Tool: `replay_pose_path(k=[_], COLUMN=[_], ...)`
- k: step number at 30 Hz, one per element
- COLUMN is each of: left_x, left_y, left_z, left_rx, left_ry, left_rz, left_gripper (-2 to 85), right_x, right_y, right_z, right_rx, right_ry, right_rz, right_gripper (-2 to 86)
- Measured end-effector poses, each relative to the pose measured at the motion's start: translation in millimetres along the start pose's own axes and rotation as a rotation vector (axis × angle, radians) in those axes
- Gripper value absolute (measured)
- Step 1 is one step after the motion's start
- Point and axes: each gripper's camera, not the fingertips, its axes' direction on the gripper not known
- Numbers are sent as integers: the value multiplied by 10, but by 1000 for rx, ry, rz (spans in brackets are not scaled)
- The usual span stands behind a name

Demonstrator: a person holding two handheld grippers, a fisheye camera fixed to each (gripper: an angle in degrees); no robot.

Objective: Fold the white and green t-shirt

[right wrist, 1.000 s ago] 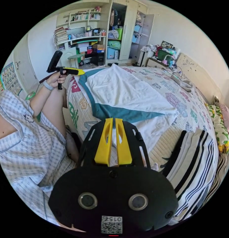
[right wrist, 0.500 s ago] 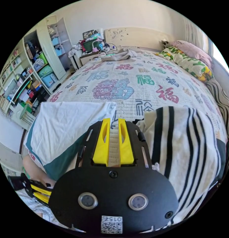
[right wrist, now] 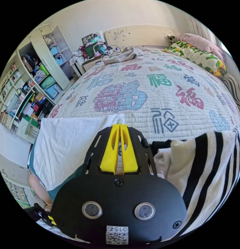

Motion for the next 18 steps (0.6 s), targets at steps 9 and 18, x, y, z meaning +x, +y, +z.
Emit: replay_pose_path(k=[9,18], left_x=[-342,-1532], left_y=[376,1991], left_z=[-609,-2697], left_rx=[112,424], left_ry=[86,-326], left_rz=[-60,-538], left_gripper=[66,68], right_x=[-477,-2047], right_y=[112,488], right_z=[-12,-356], right_rx=[28,138], right_ry=[93,2], right_rz=[-41,-437], right_gripper=[50,42])
